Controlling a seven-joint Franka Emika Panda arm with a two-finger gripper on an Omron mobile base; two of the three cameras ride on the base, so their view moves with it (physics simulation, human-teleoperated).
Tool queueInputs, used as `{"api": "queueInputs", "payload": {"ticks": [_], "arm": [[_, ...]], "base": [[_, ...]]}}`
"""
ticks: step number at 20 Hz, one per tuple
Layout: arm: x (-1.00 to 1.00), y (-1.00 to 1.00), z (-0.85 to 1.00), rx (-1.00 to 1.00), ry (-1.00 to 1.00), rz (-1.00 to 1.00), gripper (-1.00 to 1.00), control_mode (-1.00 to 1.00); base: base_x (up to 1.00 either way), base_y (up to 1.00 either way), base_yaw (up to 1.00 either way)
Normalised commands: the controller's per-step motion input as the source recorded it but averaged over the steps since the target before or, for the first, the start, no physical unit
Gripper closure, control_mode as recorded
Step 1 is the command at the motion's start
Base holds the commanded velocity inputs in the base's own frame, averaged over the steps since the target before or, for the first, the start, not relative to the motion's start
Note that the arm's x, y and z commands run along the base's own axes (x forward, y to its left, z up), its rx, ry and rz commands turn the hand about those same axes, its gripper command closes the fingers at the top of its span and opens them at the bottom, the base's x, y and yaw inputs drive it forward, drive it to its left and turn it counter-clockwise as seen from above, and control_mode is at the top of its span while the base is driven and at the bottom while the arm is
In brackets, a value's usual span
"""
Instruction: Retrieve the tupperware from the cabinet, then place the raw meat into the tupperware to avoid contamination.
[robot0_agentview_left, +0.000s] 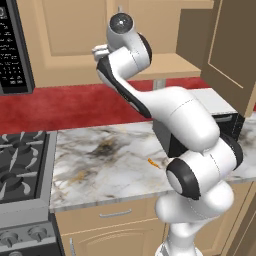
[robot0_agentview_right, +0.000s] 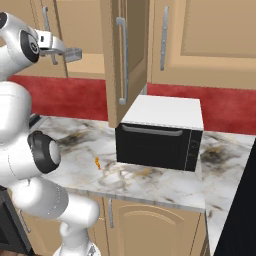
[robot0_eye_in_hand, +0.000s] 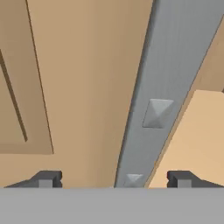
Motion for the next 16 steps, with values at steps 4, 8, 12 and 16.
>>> {"api": "queueInputs", "payload": {"ticks": [4, 8, 12, 16], "arm": [[0.49, 0.04, -0.06, 0.0, -0.04, 0.0, -1.0, -1.0], [0.44, 0.23, -0.13, 0.0, -0.07, 0.0, 1.0, -1.0], [0.37, 0.22, -0.13, 0.0, -0.08, 0.0, 1.0, -1.0], [0.3, 0.13, -0.1, 0.0, -0.05, 0.0, 1.0, -1.0]], "base": [[0.0, 0.0, 0.0], [0.0, 0.0, 0.0], [0.0, 0.0, 0.0], [0.0, 0.0, 0.0]]}}
